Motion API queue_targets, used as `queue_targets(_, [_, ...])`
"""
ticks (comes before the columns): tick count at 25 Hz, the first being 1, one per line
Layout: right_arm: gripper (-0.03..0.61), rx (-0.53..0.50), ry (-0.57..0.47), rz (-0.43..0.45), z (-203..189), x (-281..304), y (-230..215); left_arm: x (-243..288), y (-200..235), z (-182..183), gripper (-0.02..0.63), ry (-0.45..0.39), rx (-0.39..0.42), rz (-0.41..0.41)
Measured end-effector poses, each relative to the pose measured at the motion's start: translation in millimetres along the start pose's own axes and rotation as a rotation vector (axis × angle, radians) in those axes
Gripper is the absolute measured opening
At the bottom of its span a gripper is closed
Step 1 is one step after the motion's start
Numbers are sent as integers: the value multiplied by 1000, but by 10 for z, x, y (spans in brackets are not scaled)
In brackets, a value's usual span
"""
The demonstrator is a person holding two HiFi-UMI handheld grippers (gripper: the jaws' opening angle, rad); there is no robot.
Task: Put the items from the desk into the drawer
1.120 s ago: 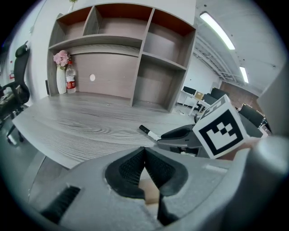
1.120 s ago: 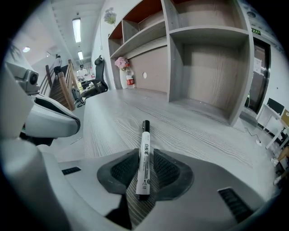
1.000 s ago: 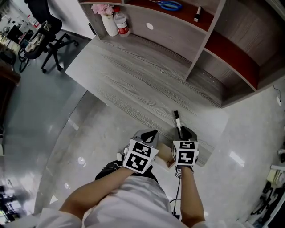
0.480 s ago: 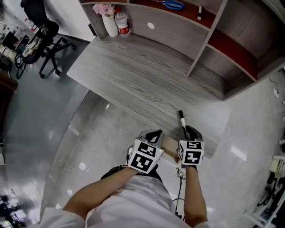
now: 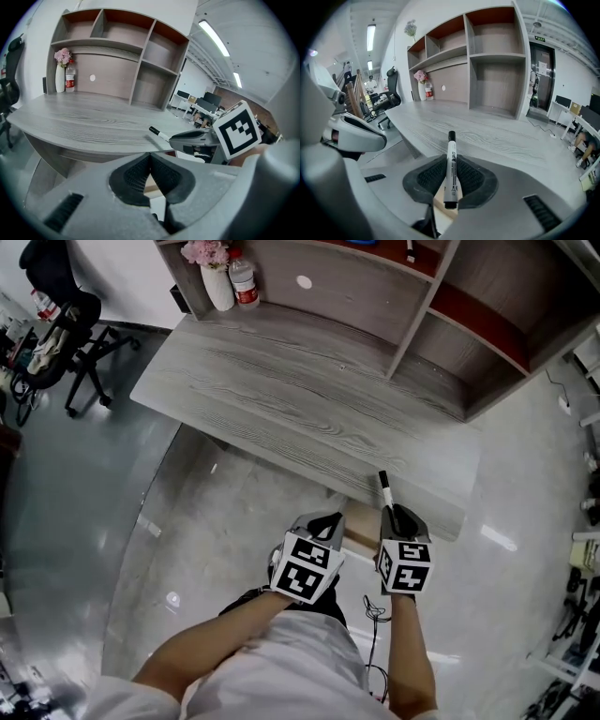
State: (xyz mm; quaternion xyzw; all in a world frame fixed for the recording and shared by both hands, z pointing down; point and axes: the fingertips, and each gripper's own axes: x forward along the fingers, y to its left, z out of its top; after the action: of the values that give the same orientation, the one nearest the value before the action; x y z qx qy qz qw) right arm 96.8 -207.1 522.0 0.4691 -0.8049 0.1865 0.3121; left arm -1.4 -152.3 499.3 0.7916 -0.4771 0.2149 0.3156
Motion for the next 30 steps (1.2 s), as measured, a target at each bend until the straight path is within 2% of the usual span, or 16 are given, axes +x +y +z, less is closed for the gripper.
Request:
queue_targets(9, [57, 50, -37, -4, -274, -273, 337, -81, -36, -284, 3, 13, 17, -35])
queue_targets(17, [57, 43, -68, -1, -512, -419, 649, -112, -24, -516, 3, 25, 12, -48])
queue_targets(22, [57, 56, -27, 19, -851, -249, 682, -66, 55, -688, 3, 46, -15, -30])
queue_targets(30, [57, 69, 48, 28, -1236, 254, 473, 114, 68, -785, 3, 65, -42, -8])
